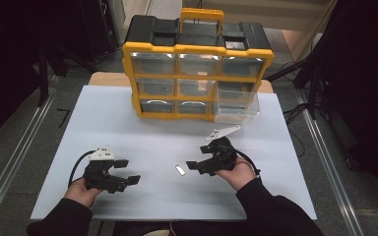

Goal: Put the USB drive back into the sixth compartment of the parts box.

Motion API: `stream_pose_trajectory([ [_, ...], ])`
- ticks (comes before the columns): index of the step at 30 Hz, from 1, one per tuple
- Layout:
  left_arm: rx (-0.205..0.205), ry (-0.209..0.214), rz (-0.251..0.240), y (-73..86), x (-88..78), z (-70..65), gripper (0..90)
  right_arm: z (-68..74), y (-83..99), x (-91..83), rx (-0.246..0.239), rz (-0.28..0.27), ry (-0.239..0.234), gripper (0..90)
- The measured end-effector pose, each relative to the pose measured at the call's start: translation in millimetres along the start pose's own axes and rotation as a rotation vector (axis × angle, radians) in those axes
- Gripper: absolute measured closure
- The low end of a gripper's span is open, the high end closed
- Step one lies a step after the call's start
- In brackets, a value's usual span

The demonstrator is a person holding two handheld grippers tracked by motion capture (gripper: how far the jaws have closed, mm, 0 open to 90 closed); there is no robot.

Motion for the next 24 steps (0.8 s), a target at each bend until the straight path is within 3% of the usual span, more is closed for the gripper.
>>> stream_pose_trajectory([
  [24, -0.001, 0.000, 0.001, 0.2, 0.0, -0.4, 21.5, 11.4, -17.9, 24.5, -0.022, 0.018, -0.018, 19.7],
])
Point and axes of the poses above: each handheld gripper's, and its own axes: x roughly forward along the jaws, y roughly out of its underside, z roughly to its left, the point moved 6 cm from there along x, roughly forward along the jaws, and after that the axes turned 1 degree about -z, right-handed, at the moved point
